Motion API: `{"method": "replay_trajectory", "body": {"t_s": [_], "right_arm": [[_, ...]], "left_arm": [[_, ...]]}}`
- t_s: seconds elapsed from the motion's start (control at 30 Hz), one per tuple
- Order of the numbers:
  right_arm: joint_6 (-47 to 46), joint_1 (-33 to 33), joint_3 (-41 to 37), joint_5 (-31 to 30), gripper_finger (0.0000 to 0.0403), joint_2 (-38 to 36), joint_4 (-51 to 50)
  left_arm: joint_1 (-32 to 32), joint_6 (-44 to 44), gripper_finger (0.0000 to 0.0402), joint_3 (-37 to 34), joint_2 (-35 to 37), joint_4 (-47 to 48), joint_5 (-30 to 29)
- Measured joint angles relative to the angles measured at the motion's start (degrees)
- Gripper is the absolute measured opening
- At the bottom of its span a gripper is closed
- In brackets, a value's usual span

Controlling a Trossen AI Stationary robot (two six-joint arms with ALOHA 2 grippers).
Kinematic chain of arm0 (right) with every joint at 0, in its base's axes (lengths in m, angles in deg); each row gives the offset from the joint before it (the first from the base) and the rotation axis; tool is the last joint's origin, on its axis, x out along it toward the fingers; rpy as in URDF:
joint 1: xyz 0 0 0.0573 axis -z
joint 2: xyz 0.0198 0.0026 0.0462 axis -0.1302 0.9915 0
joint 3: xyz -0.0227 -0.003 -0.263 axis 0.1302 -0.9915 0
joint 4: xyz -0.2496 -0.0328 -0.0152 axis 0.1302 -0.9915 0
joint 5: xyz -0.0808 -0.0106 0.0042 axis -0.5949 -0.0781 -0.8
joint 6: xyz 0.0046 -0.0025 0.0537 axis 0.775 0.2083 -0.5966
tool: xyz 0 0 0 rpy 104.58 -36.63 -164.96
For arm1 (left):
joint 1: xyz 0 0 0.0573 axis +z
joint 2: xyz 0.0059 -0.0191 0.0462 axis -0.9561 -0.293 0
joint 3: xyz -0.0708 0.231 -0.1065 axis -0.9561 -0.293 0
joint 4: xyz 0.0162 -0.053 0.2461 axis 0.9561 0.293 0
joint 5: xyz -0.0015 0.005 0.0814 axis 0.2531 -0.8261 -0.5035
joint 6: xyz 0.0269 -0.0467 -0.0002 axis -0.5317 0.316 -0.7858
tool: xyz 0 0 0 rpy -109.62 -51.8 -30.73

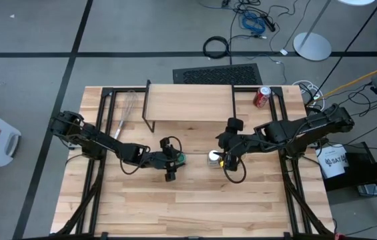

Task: Shelf spices
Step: Remove the green seasoning bottle from the shelf

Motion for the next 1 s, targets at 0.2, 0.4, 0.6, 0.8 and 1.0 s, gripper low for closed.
{"method": "replay_trajectory", "body": {"t_s": [0.2,0.4,0.6,0.8,1.0], "right_arm": [[-0.04,0.00,0.00,0.00,0.0263,0.00,0.26],[-0.04,-0.02,0.00,0.21,0.0263,0.00,1.19],[-0.02,-0.02,0.00,0.24,0.0263,0.00,1.64],[0.00,-0.02,0.00,0.24,0.0263,0.00,1.77],[0.29,-0.86,0.00,0.22,0.0263,0.00,2.14]], "left_arm": [[-0.21,-0.23,0.0251,1.12,0.00,0.02,-0.02],[-1.49,-2.95,0.0252,2.49,0.00,0.07,-0.11],[-1.64,-3.52,0.0252,2.49,1.60,2.44,-1.16],[-1.57,-5.10,0.0252,2.49,6.76,6.65,-2.65],[-1.57,-8.82,0.0252,2.49,13.66,7.34,-5.33]]}}
